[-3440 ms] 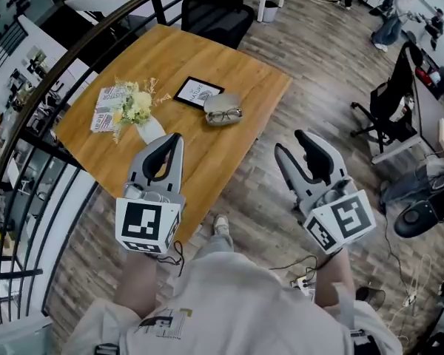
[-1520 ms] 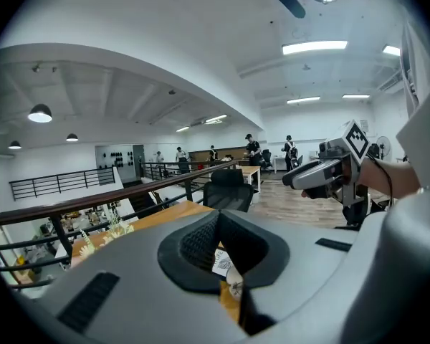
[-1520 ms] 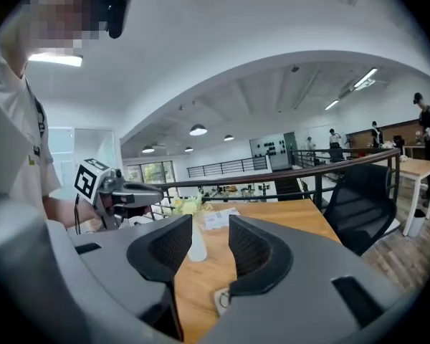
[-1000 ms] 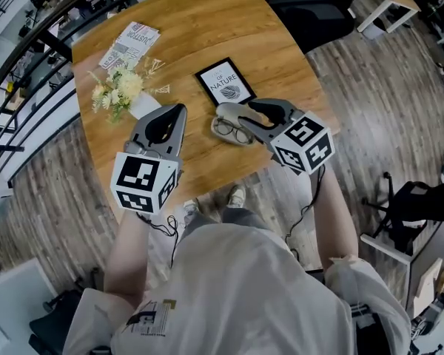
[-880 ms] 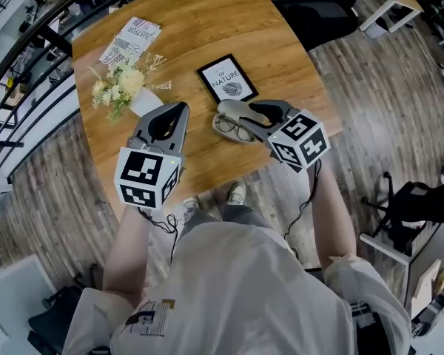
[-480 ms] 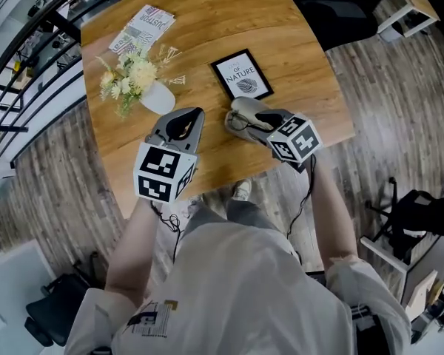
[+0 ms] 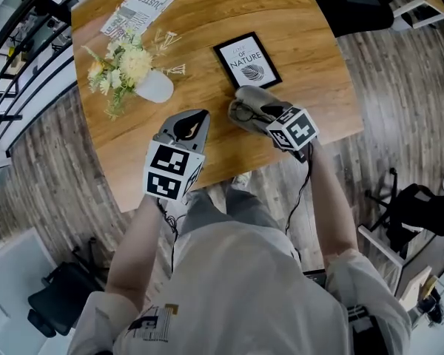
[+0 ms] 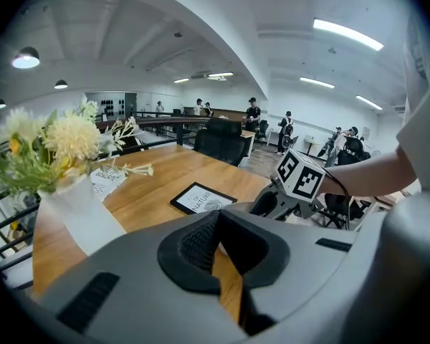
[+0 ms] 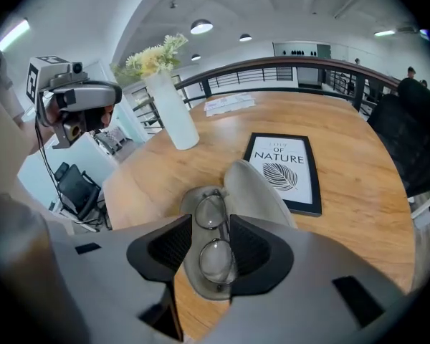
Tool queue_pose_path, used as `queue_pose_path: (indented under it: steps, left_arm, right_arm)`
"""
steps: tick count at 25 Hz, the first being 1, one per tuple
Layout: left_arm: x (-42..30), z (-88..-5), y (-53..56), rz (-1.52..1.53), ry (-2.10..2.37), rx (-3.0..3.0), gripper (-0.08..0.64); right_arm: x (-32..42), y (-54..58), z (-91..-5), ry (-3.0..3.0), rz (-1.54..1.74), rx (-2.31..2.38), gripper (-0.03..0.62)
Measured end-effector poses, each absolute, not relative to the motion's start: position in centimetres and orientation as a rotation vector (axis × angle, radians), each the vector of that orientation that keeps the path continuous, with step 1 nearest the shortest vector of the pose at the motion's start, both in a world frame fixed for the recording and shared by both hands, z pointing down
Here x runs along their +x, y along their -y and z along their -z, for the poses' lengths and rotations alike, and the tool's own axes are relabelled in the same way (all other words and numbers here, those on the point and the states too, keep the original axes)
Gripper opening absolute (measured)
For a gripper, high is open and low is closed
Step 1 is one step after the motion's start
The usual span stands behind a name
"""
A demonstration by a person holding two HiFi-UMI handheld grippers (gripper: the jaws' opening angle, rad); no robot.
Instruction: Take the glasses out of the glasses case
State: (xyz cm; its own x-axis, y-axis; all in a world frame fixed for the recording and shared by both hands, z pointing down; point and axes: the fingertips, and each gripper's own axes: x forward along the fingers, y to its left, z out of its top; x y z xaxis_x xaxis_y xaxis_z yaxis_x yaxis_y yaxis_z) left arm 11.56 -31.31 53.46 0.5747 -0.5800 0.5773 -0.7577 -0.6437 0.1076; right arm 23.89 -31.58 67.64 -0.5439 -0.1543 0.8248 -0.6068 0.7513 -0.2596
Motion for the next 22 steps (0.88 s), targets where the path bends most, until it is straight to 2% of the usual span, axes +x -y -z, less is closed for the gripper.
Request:
queue_pose_path:
  steps: [13,22]
  left_arm:
    - [9.8,-57.4,30.3,-0.785,1.036,2.349,0.015]
    - [9.1,-58.1,29.3,-0.763,1.018,2.325,0.015]
  right_arm:
    - [22.9,31.3,-73.2,1.955,-0.689,0.429,0.187]
    - [22.9,30.7,-74.2,1.919,-0.837,0.427,0.184]
